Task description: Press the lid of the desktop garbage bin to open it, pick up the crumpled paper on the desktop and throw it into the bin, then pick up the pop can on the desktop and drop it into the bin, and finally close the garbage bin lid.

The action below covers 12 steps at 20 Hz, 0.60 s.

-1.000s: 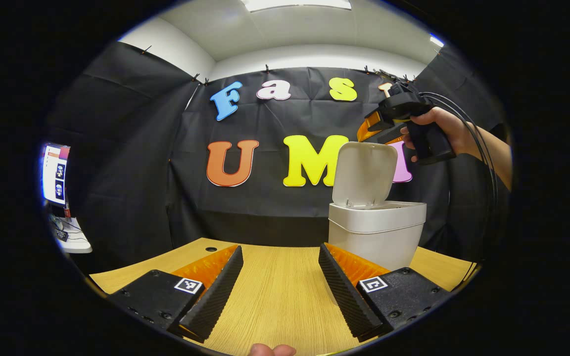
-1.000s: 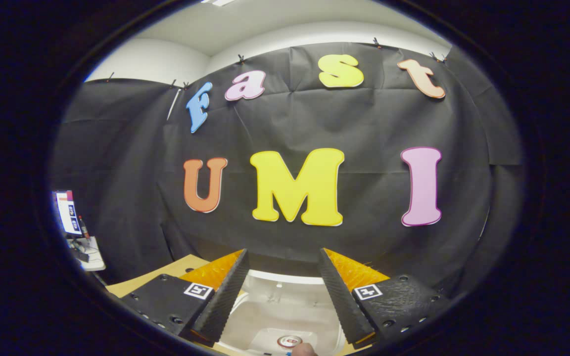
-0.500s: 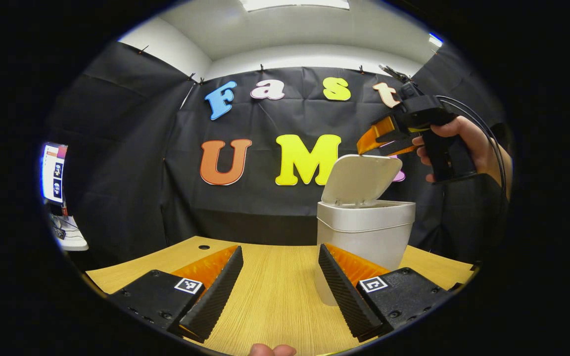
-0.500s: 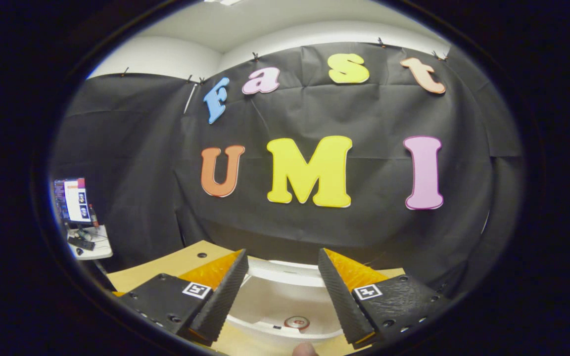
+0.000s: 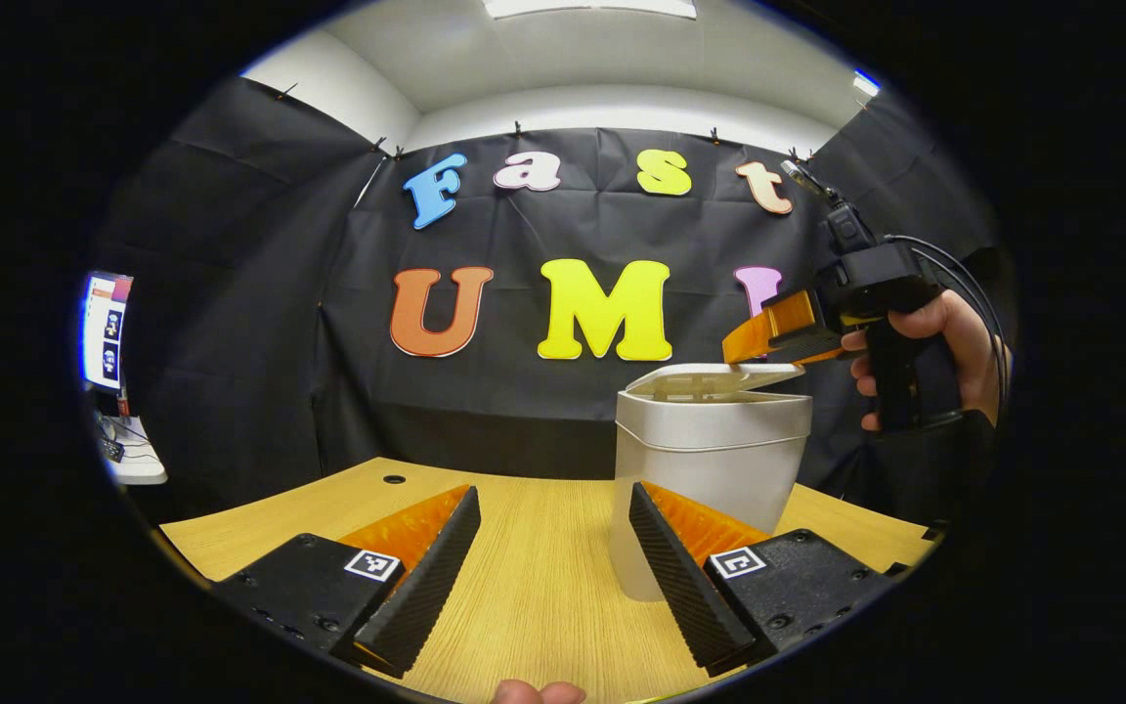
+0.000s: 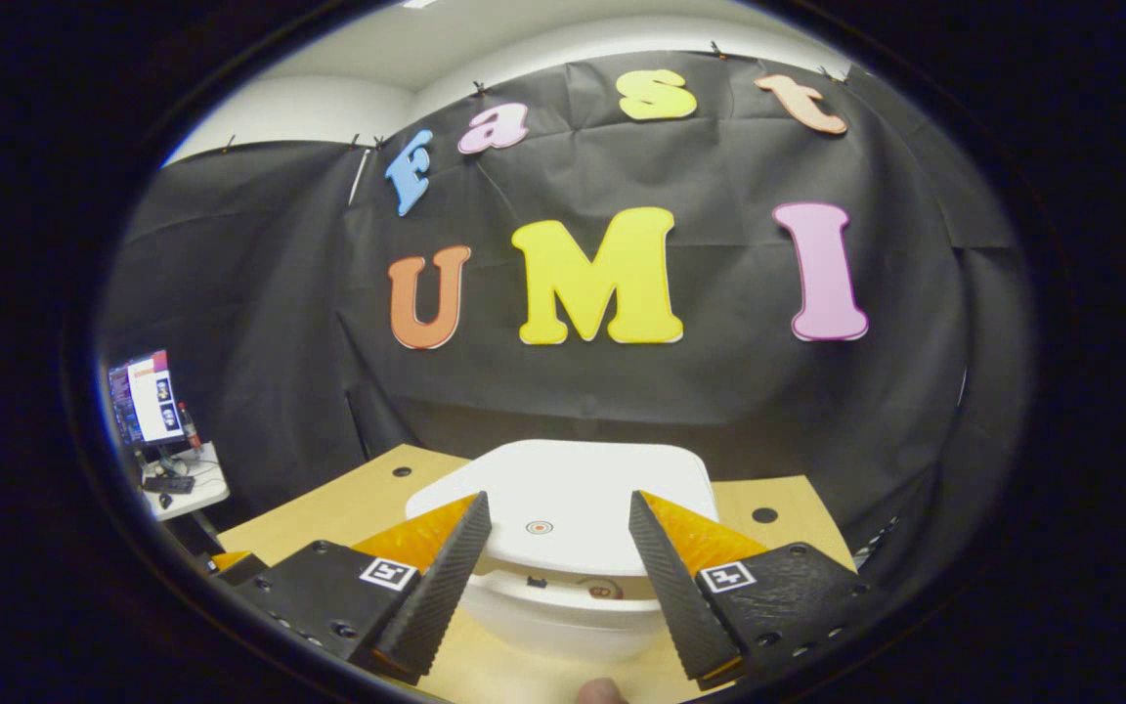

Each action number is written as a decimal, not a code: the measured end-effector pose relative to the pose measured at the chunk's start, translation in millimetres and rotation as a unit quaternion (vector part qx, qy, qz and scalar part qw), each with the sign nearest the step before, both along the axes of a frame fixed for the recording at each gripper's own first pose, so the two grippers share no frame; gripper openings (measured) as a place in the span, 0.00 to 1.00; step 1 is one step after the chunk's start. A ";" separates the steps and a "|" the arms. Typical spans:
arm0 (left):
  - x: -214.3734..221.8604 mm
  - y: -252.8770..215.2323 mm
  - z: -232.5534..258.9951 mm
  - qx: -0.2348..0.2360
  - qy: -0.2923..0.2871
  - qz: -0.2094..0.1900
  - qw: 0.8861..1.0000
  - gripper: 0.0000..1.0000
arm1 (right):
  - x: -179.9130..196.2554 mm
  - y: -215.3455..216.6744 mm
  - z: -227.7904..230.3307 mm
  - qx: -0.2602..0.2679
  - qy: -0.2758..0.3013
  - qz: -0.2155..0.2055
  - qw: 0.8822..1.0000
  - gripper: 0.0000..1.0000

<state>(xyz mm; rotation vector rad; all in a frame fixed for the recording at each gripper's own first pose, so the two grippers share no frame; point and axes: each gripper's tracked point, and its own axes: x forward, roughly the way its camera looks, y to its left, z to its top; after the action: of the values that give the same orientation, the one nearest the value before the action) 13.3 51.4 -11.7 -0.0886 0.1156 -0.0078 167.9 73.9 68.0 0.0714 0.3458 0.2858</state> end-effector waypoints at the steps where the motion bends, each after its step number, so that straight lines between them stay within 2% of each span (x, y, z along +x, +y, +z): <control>1: -0.5 -1.4 0.3 0.000 0.000 -0.001 1.000 0.99 | -1.0 0.4 -3.5 -0.004 -0.001 0.001 1.000 0.94; 2: -0.5 -2.4 -1.1 0.001 0.001 -0.002 1.000 0.99 | -1.3 -0.4 -4.3 -0.010 -0.004 0.000 1.000 0.92; 4: 0.0 -3.0 -2.3 0.003 0.002 -0.002 1.000 0.99 | -0.7 -1.0 -8.1 -0.011 -0.004 -0.002 1.000 0.96; 8: -0.8 -5.0 -6.4 0.001 0.006 -0.004 1.000 0.99 | -1.6 -1.7 -17.7 -0.022 0.001 0.002 1.000 0.95; 12: 1.3 -8.7 -7.9 0.000 0.008 -0.007 1.000 0.99 | 1.8 -2.3 -25.2 -0.009 0.010 0.009 1.000 0.96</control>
<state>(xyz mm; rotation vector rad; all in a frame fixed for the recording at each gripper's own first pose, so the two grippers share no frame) 14.7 42.8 -19.7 -0.0871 0.1317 -0.0201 169.6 71.6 42.8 0.0532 0.3691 0.3006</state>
